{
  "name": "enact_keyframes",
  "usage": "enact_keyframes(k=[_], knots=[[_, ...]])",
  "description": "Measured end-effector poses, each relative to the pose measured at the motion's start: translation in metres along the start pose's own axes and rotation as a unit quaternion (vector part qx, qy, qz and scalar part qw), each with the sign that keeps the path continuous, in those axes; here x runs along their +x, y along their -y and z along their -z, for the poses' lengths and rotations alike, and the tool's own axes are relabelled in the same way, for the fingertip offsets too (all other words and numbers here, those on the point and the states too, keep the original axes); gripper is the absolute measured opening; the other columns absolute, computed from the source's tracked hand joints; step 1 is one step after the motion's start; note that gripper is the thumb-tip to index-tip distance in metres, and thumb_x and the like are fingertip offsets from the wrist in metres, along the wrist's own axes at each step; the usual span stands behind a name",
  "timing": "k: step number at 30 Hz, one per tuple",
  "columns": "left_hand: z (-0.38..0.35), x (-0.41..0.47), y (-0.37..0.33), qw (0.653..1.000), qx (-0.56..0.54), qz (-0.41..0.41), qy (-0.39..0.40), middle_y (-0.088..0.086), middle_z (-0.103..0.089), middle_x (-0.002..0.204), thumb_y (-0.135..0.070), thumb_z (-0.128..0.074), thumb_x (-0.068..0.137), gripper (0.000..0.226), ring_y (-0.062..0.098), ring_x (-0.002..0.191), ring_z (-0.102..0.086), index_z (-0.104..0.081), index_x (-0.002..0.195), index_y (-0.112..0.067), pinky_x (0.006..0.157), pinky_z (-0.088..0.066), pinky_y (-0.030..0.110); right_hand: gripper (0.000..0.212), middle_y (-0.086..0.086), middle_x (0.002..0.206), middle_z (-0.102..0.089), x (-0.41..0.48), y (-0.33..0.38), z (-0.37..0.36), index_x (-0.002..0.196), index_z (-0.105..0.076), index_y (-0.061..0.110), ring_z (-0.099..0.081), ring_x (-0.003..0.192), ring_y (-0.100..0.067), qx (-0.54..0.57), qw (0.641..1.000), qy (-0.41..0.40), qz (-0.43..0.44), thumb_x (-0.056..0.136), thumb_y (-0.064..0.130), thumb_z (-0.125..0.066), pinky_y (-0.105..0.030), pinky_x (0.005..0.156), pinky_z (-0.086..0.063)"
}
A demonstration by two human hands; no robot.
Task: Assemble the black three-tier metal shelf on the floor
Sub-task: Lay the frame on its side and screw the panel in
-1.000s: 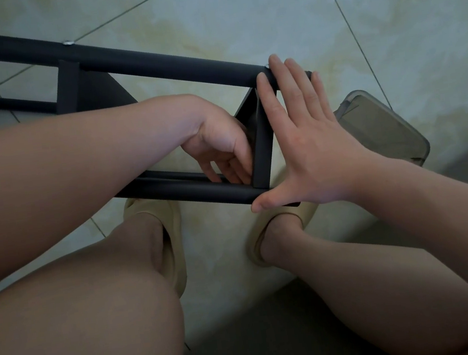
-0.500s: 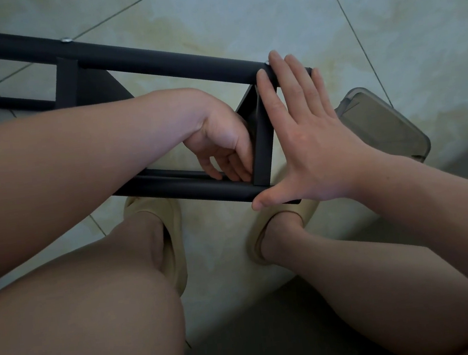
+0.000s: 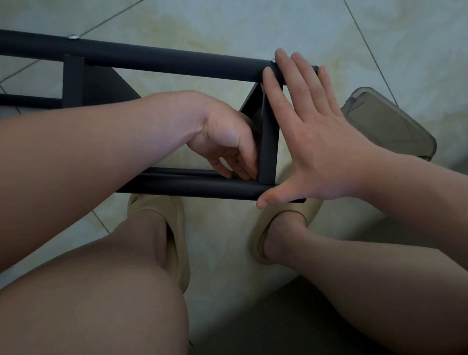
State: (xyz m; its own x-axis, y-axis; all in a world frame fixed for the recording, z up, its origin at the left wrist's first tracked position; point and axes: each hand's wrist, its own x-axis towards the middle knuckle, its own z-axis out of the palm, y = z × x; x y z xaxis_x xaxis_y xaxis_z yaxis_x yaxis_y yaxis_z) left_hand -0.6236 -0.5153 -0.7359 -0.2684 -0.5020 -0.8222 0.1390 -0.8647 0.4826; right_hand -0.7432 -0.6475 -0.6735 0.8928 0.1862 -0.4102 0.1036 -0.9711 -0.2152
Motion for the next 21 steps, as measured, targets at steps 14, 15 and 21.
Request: enact_keyframes(k=[14,15,21], knots=[[0.000,0.000,-0.004,1.000,0.017,0.010,0.011,0.008,-0.063,0.108,0.000,-0.063,0.090,0.033,0.016,0.091,-0.060,-0.063,0.123,-0.006,0.086,-0.045,0.031,0.154,-0.026,0.166,0.012,0.000,-0.001,-0.002,0.159,0.006,-0.001,0.015,0.153,-0.042,0.003,1.000,-0.008,0.006,0.053,0.097,-0.048,-0.046,0.121,0.017],[0.000,0.001,-0.002,1.000,0.007,0.002,0.009,0.009,-0.063,0.107,0.001,-0.063,0.090,0.032,0.017,0.092,-0.060,-0.063,0.120,-0.007,0.086,-0.044,0.031,0.154,-0.026,0.166,0.013,0.000,-0.001,-0.002,0.159,0.006,-0.001,0.015,0.153,-0.042,0.004,1.000,-0.008,0.006,0.053,0.097,-0.048,-0.046,0.121,0.018],[-0.005,0.001,0.008,0.998,-0.040,-0.045,-0.003,0.013,-0.063,0.110,0.007,-0.062,0.089,0.039,0.025,0.100,-0.060,-0.059,0.127,0.001,0.096,-0.046,0.040,0.154,-0.024,0.166,0.015,0.000,-0.002,-0.001,0.159,0.007,0.000,0.017,0.153,-0.042,0.007,1.000,-0.004,0.006,0.053,0.096,-0.051,-0.044,0.120,0.020]])
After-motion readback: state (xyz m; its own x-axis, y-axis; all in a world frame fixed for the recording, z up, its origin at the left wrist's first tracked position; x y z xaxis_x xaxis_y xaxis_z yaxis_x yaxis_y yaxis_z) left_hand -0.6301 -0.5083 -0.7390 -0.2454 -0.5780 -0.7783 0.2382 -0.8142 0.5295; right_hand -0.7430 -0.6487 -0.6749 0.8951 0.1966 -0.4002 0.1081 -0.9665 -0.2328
